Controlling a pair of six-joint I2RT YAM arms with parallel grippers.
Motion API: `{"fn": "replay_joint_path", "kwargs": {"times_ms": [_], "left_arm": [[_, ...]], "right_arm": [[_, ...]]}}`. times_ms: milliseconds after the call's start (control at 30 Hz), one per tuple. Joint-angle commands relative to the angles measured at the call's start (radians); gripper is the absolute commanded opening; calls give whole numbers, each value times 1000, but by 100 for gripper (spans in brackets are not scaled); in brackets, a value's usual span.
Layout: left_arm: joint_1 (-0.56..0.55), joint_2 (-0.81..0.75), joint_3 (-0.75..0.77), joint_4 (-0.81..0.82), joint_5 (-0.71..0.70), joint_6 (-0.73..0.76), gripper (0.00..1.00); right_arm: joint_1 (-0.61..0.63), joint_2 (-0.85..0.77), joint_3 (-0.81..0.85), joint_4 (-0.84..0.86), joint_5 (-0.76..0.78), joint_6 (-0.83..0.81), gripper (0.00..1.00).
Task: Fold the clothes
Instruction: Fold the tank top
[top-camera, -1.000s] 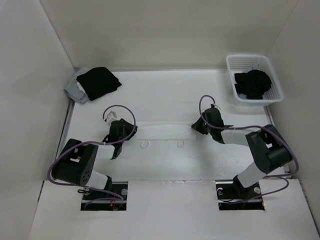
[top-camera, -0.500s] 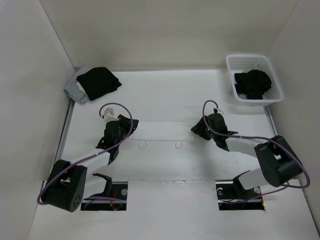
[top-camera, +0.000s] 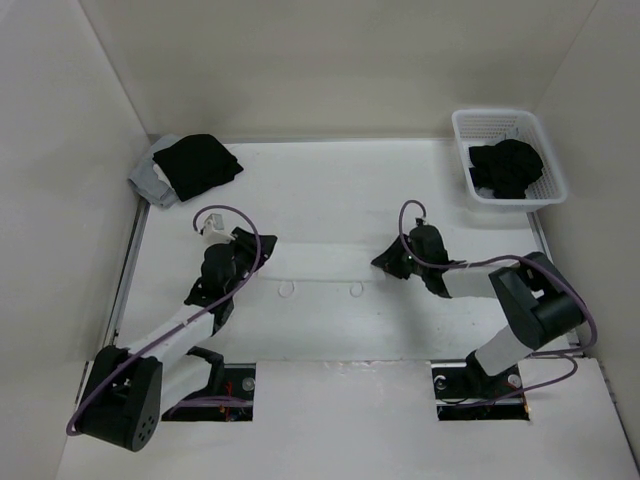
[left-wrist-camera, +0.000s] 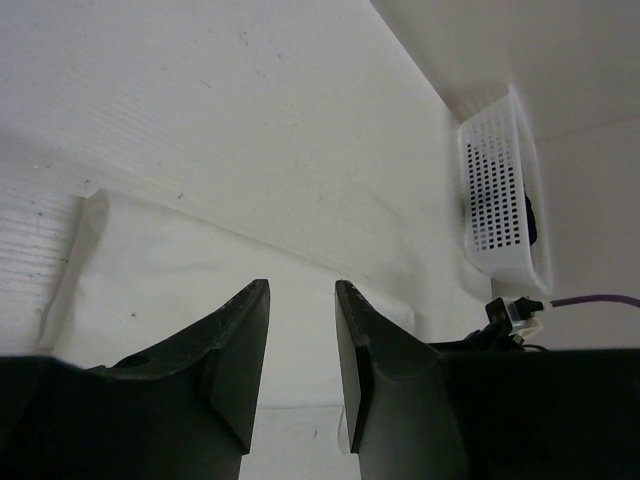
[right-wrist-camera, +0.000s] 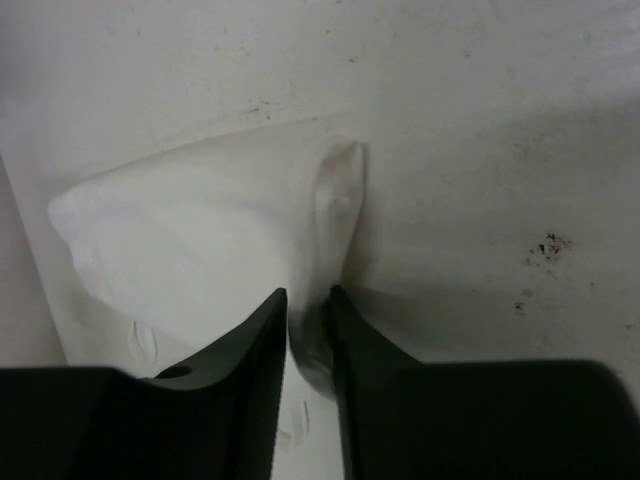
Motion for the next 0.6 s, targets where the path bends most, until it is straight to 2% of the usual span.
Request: {"fn": "replay_joint_path", "kwargs": {"times_ms": [0,100,233,433,567], "left_arm": [[-3,-39,18,13,16,5,31],[-12,-46,26,11,17,4,31],[-36,-48,29,11,14,4,31],[-78,-71,9,11,5,-19,31],[-88,-100,-1,2,2,-33,31]], "right_arm": [[-7,13,-27,15,8,37,20],[-14,-80,-52,1,53,37,11],[-24,-237,-64,-173,117,-7,7],[-9,-511,-17,-489,219,-99,6],[46,-584,107,-641,251,-128,6]]}}
